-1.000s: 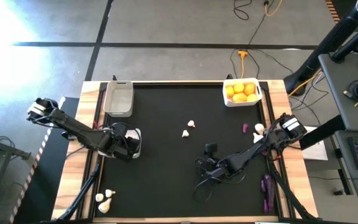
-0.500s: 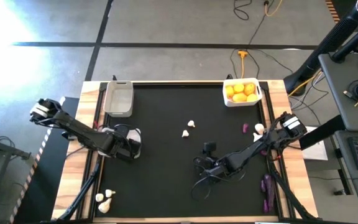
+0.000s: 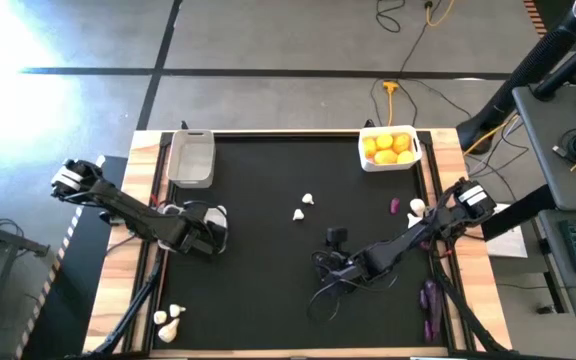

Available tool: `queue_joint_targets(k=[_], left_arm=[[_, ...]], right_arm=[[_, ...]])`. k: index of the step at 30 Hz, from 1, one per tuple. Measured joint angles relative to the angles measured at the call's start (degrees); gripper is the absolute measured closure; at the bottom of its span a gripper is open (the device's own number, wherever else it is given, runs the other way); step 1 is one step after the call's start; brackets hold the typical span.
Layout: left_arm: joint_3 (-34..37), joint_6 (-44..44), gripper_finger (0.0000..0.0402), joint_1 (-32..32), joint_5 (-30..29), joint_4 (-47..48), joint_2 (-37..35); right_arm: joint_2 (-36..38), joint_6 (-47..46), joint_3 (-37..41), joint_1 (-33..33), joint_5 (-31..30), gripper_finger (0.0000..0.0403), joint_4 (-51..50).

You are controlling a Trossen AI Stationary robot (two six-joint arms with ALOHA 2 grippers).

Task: Sort produce into baskets
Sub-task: Put the white garlic into the bottom white bin

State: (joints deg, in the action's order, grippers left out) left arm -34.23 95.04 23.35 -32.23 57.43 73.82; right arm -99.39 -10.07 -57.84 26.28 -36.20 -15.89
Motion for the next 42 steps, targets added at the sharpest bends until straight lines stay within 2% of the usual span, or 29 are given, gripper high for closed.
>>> queue_joint_targets(k=[7,13,17,21,23,26,28,32,35,37,40,42], left_arm=[[-5.0,-0.2,0.0184,0.0,0.2,6.7,0.1],[-14.3,-11.8,0.0159,0.0,0.2,9.8,0.1],[-20.6,-19.0,0.0157,0.0,-3.9,9.6,0.8],[-25.1,-21.9,0.0157,0.2,-14.4,8.8,3.1],[-26.1,-22.7,0.0157,0.2,-19.7,6.7,4.9],[-26.2,-25.5,0.0157,0.2,-25.3,0.6,8.3],[-26.1,-28.6,0.0157,0.2,-26.8,-3.7,11.5],[-26.1,-36.1,0.0157,0.2,-27.8,-13.6,19.1],[-26.1,-41.2,0.0157,0.2,-27.7,-22.1,25.1],[-26.0,-43.5,0.0157,0.2,-27.0,-26.8,28.6],[-26.0,-44.2,0.0157,0.2,-26.0,-29.0,32.5],[-26.0,-44.2,0.0157,0.2,-25.8,-29.0,34.4]], right_arm=[[0.0,-0.7,0.0,-0.7,-0.7,0.0078,-0.1],[0.0,-1.8,0.0,-0.8,-5.7,0.0078,-0.8],[0.0,-3.0,0.0,-0.8,-15.1,0.0078,-2.8],[0.8,-9.0,0.0,-2.4,-30.7,0.0078,-9.4],[1.9,-14.5,0.0,-4.7,-33.0,0.0078,-13.5],[3.5,-22.5,1.0,-9.3,-32.8,0.0078,-17.5],[4.1,-25.1,2.7,-12.8,-32.0,0.0078,-17.8],[4.4,-26.1,5.9,-19.7,-26.4,0.0078,-14.2],[4.1,-20.8,8.9,-23.6,-20.5,0.0078,-4.8],[4.0,-14.4,11.5,-25.3,-13.5,0.0078,4.7],[4.0,-5.4,15.4,-26.7,-2.5,0.0078,21.1],[4.0,0.4,18.2,-27.1,-0.3,0.0078,31.9]])
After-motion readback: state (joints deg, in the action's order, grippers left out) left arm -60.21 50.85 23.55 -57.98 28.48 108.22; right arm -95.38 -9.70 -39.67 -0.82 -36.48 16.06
